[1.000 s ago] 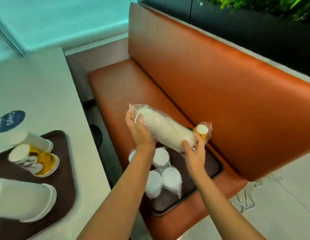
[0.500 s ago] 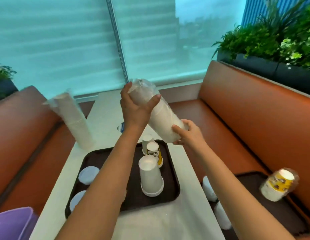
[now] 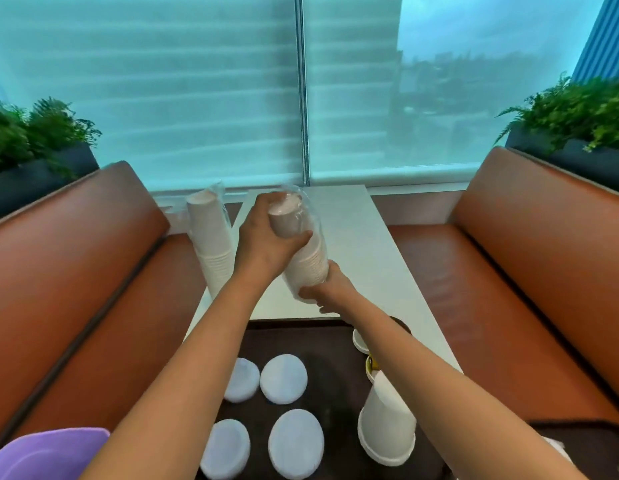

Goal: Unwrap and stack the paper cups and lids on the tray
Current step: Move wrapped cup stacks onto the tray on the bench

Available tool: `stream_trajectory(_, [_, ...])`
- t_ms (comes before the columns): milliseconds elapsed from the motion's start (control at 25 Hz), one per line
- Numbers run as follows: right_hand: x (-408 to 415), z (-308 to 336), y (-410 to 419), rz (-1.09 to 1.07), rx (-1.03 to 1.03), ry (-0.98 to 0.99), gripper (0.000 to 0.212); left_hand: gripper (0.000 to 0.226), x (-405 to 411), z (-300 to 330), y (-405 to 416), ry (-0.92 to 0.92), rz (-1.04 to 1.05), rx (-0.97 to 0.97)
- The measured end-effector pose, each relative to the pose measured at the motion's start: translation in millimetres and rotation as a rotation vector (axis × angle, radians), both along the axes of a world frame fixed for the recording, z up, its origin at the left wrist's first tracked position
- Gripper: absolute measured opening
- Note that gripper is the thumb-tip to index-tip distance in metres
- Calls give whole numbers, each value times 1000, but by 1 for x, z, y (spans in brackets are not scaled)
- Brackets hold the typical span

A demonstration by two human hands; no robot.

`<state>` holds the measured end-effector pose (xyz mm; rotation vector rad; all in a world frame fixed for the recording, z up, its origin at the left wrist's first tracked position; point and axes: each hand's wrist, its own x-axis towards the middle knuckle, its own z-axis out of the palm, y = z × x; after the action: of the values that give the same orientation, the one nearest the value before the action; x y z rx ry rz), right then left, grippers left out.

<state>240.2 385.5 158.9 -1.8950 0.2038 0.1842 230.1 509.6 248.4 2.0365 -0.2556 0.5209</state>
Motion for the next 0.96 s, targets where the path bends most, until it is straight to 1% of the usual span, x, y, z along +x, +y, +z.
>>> stream_trajectory(120, [44,-23,22,-8,-9,53,81,63,39,-22,17,34,8,43])
stream_trajectory(160, [56,-32,28,-16,-31,74,81,64,51,-30,21,53,0,67])
stream_trajectory(280, [92,-55,41,-39,-101,151,94,68,83,-53,30,112,-68,198])
stream_trajectory(360, [116,-73,49,-37,-115,200,98,68,107,-68,37,162,-102,264])
stream_trajectory(600, [142,-122,63,-52,-157,336,85,64,147,-110,46,304,-110,348])
stream_trajectory(720, [153,-142,72,-17,-330,342,80,64,158,-129,48,309,-102,451])
stream_trajectory(840, [159,-151,83,-34,-318,303,75,62,166,-137,48,298,-34,516])
stream_trajectory(960, [160,-150,86,-13,-352,278,76,64,168,-136,51,321,-18,589])
